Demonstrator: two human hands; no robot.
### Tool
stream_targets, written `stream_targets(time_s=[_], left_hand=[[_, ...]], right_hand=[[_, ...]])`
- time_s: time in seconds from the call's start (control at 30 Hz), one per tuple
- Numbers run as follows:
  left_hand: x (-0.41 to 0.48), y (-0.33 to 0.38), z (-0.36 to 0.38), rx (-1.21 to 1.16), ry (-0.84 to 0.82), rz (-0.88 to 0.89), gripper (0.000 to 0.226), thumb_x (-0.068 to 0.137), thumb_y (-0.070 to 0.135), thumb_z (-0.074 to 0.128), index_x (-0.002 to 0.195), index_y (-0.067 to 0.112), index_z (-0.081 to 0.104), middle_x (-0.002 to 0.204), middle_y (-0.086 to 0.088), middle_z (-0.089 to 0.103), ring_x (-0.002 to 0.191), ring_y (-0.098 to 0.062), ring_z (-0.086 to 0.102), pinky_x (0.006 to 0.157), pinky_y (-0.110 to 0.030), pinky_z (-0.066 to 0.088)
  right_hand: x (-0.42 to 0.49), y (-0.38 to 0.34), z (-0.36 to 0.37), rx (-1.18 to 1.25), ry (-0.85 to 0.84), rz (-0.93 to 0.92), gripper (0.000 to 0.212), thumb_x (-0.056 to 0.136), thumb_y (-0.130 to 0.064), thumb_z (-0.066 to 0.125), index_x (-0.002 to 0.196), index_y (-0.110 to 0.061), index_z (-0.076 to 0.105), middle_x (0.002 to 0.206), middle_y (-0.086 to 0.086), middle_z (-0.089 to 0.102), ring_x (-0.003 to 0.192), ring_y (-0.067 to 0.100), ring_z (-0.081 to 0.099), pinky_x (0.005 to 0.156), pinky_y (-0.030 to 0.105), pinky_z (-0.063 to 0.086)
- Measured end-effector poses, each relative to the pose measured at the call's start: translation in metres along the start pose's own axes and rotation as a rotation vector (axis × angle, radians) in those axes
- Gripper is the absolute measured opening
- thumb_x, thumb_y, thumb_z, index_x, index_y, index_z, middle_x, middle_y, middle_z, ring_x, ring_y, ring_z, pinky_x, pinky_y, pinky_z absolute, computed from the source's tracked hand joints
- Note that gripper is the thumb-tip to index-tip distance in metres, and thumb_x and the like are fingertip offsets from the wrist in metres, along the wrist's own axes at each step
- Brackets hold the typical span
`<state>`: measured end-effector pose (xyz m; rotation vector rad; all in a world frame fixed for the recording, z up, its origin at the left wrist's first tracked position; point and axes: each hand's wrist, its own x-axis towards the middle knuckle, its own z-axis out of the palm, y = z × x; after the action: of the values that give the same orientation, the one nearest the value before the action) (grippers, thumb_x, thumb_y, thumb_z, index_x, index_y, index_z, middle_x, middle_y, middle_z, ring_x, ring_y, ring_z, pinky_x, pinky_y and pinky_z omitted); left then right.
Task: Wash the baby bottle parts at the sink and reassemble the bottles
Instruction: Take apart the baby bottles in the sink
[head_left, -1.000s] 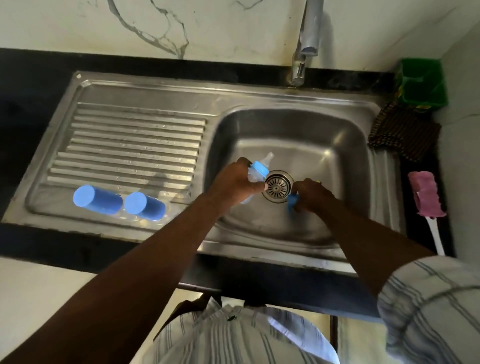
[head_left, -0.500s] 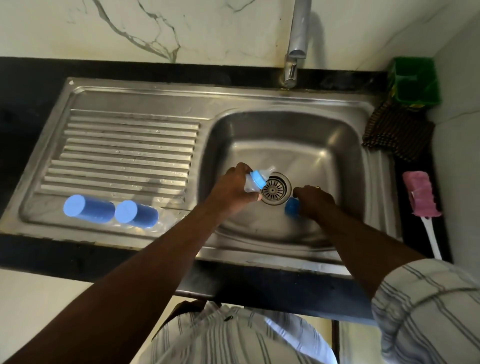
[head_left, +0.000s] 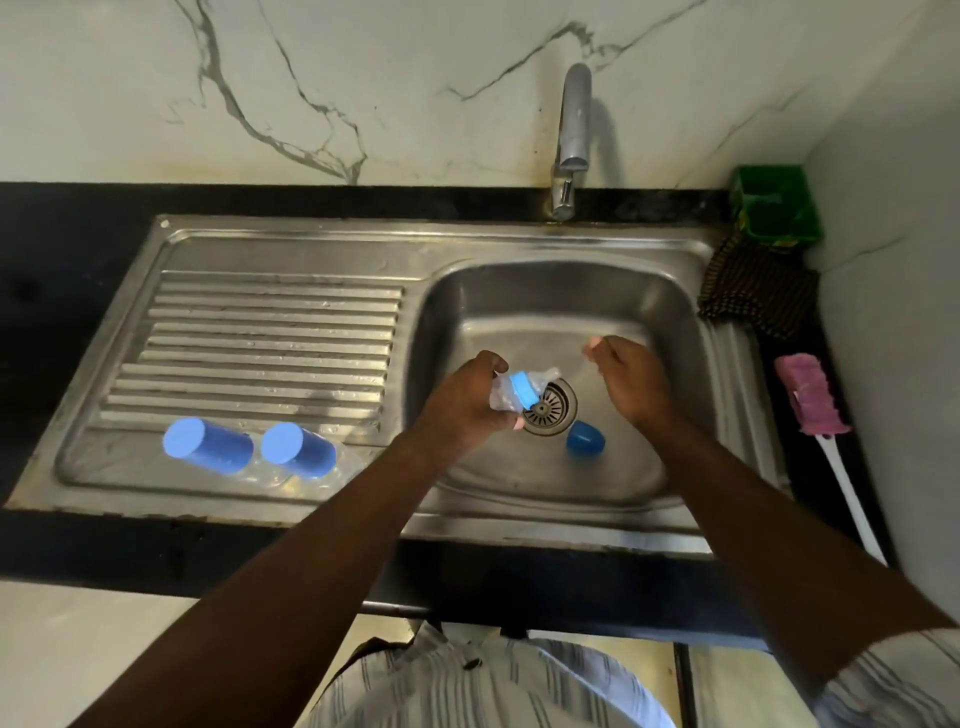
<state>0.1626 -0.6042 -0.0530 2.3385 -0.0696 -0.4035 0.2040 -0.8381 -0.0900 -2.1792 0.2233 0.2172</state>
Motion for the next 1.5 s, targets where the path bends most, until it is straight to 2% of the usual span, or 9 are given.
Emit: stream_targets(time_s=[0.1,0.23,0.47,0.67,0.87,1.13,1.3,1.4,1.5], left_hand=[[-0.001,0.012,-0.008,0.045,-0.010,0.094,0.072,0.060,0.026,0.093,0.118,0.021,0.051,0.111,0.003,0.064,0.098,-0.017,0.062,0.080,-0.029,0.047],[-0.002,0.026,-0.015,0.111,-0.039,0.217,0.070,0.062,0.028,0.090,0.121,0.022,0.051,0.116,0.004,0.065,0.101,-0.015,0.062,0.084,-0.033,0.050],[-0.004,0.041,-0.021,0.173,-0.017,0.399,0.059,0.068,0.029,0.087,0.115,0.023,0.052,0.111,0.005,0.065,0.100,-0.015,0.062,0.083,-0.036,0.052],[-0.005,0.042,-0.014,0.317,0.050,0.485,0.075,0.059,0.026,0.092,0.121,0.021,0.051,0.115,0.001,0.056,0.096,-0.018,0.057,0.077,-0.032,0.049],[-0.002,0.046,-0.020,0.349,-0.006,0.492,0.059,0.068,0.027,0.087,0.119,0.018,0.057,0.115,0.000,0.062,0.099,-0.019,0.060,0.083,-0.034,0.050],[0.007,0.043,-0.039,-0.012,-0.440,0.203,0.043,0.074,0.053,0.078,0.108,0.028,0.069,0.102,0.011,0.070,0.096,-0.012,0.067,0.092,-0.041,0.056],[0.007,0.040,-0.030,0.004,-0.316,0.281,0.100,0.060,0.038,0.093,0.142,0.032,0.037,0.130,0.006,0.035,0.121,-0.014,0.043,0.099,-0.033,0.049],[0.011,0.034,-0.028,-0.013,-0.237,0.385,0.096,0.062,0.019,0.092,0.138,0.032,0.035,0.117,0.002,0.043,0.110,-0.017,0.050,0.089,-0.036,0.054],[0.014,0.036,-0.030,-0.189,-0.308,0.189,0.072,0.084,0.026,0.079,0.139,0.034,0.033,0.116,-0.002,0.057,0.105,-0.017,0.061,0.088,-0.036,0.056]], right_hand=[[-0.024,-0.042,-0.017,0.312,-0.243,0.050,0.036,0.100,-0.051,0.047,0.102,-0.024,0.071,0.101,0.004,0.073,0.087,0.023,0.067,0.073,0.036,0.053],[-0.045,-0.066,-0.025,0.179,-0.517,-0.007,0.026,0.086,-0.031,0.075,0.106,-0.018,0.067,0.093,0.008,0.075,0.080,0.025,0.075,0.072,0.038,0.061],[-0.066,-0.071,-0.035,0.312,-0.434,0.036,0.037,0.081,-0.019,0.080,0.110,-0.008,0.060,0.106,0.017,0.070,0.087,0.031,0.075,0.081,0.046,0.061],[-0.072,-0.074,-0.040,0.333,-0.358,-0.034,0.033,0.080,-0.009,0.080,0.102,0.005,0.060,0.100,0.018,0.071,0.087,0.026,0.075,0.078,0.041,0.062],[-0.073,-0.061,-0.041,0.193,-0.310,-0.123,0.029,0.077,-0.020,0.085,0.093,-0.006,0.065,0.090,0.010,0.074,0.085,0.026,0.074,0.083,0.049,0.059],[-0.076,-0.055,-0.043,0.070,-0.320,-0.305,0.042,0.066,-0.018,0.088,0.096,-0.024,0.060,0.097,-0.003,0.069,0.092,0.021,0.067,0.078,0.040,0.055],[-0.073,-0.051,-0.042,0.131,-0.257,-0.263,0.050,0.064,-0.018,0.091,0.102,-0.030,0.062,0.102,-0.006,0.069,0.097,0.017,0.067,0.083,0.042,0.060],[-0.069,-0.048,-0.037,0.169,-0.243,-0.246,0.052,0.063,-0.016,0.092,0.105,-0.026,0.063,0.103,-0.003,0.070,0.095,0.020,0.069,0.081,0.043,0.060],[-0.066,-0.044,-0.038,0.211,-0.216,-0.211,0.051,0.064,-0.005,0.090,0.106,-0.020,0.064,0.103,-0.003,0.070,0.097,0.016,0.069,0.082,0.038,0.060]])
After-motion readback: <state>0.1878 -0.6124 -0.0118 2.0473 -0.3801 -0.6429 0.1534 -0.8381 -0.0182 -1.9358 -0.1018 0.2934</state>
